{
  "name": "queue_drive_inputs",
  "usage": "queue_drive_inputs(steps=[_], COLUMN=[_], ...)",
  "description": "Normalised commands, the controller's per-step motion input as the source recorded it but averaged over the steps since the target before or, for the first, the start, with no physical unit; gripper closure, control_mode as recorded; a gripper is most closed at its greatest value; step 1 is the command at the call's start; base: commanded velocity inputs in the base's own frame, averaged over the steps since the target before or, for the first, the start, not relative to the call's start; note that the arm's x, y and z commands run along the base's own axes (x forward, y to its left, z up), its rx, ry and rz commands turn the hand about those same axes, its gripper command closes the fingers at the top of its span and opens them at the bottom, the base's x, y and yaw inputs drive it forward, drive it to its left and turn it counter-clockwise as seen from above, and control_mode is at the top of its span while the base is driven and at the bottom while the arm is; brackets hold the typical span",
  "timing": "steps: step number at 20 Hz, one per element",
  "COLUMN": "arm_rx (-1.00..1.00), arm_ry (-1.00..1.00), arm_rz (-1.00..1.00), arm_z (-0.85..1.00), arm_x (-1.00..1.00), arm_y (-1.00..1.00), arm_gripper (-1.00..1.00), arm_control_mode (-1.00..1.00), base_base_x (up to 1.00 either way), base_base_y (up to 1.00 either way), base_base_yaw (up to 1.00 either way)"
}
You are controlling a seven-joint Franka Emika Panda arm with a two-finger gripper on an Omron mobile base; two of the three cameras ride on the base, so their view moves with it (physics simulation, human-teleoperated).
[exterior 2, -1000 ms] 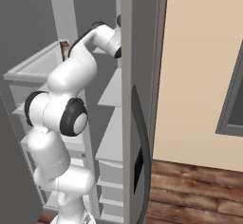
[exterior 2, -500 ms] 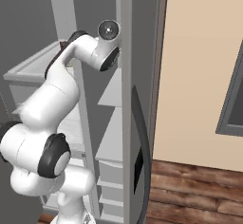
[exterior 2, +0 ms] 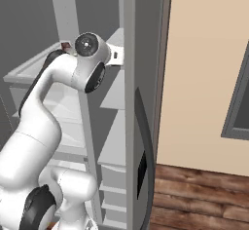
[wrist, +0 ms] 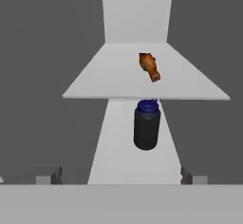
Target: There's a chicken drumstick in the fridge that needs to be moved to the freezer for freezing. Pick up the chicken drumstick from the fridge, place it on any shelf in the freezer, and close the fridge and freezer doors when done.
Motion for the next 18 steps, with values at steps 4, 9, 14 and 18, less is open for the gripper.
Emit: queue_drive_inputs(steps=[4, 9, 14, 18], arm_rx=[0.00, 0.00, 0.00, 0.00], arm_ry=[0.25, 0.05, 0.00, 0.00], arm_rz=[0.00, 0.00, 0.00, 0.00], arm_z=[0.21, -0.14, -0.42, -0.40], arm_x=[-0.75, -0.64, -0.28, -0.18], arm_y=[0.31, 0.57, 0.30, 0.11], arm_gripper=[-1.00, -1.00, -1.00, -1.00], arm_control_mode=[-1.00, -1.00, -1.00, -1.00], base_base_x=[0.00, 0.00, 0.00, 0.00], base_base_y=[0.00, 0.00, 0.00, 0.00], base_base_yaw=[0.00, 0.00, 0.00, 0.00])
